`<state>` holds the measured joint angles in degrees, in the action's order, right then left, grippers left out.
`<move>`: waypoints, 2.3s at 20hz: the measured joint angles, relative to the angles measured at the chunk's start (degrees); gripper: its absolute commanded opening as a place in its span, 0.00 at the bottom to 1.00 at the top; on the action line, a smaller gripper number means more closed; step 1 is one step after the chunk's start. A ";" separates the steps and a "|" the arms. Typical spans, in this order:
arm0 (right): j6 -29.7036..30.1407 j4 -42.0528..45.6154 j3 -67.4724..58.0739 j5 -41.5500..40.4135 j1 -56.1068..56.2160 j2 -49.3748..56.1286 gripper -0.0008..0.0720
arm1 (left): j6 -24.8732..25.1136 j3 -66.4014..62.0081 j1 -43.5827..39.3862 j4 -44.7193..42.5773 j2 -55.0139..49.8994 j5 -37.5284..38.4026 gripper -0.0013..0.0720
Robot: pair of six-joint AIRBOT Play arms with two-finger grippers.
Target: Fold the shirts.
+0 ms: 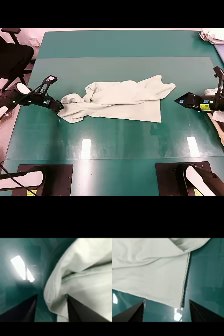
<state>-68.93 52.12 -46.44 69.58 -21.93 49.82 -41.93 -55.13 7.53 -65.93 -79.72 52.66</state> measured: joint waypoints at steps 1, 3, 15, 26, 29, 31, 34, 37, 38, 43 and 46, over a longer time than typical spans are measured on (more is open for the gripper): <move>0.00 -0.02 0.00 0.00 0.00 0.00 0.87 | 0.02 -0.57 -0.04 0.20 0.00 1.62 0.90; 0.00 -0.02 0.02 -0.02 0.00 0.00 0.87 | 0.20 -2.08 -0.04 0.61 -0.04 4.46 0.90; 0.00 -0.02 0.02 -0.09 0.00 0.00 0.87 | 0.83 -5.66 -0.04 3.13 -0.13 4.68 0.58; 0.00 -0.02 0.04 -0.11 0.00 0.00 0.87 | 0.52 -5.44 -0.02 3.19 -1.79 3.91 0.48; 0.00 -0.02 0.02 -0.37 0.00 0.00 0.87 | 0.22 -5.42 -0.04 3.52 -2.64 3.67 0.06; 0.00 -0.04 0.04 -0.42 0.00 0.00 0.87 | 0.07 -5.42 -0.02 3.80 -2.91 3.61 0.06; 0.00 -0.04 0.07 -0.44 0.00 0.00 0.87 | 0.00 -5.42 -0.02 4.07 -3.08 4.17 0.06; -0.02 -0.02 0.07 -0.46 0.00 0.00 0.87 | -0.09 -5.44 -0.02 4.07 -3.15 5.11 0.79; 0.00 -0.02 0.07 -0.46 0.00 0.00 0.87 | -0.61 -5.42 -0.04 3.87 -3.15 5.68 0.76; 0.00 0.00 0.07 -0.46 0.00 0.00 0.87 | -5.75 -5.42 0.02 -0.44 -2.64 7.37 0.76; 0.00 0.04 0.07 -0.46 0.00 0.00 0.87 | -9.38 -5.40 1.57 -1.29 -2.19 10.45 0.76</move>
<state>-68.93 52.16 -46.37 69.12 -21.93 49.82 -51.31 -60.53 9.10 -67.22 -81.91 63.11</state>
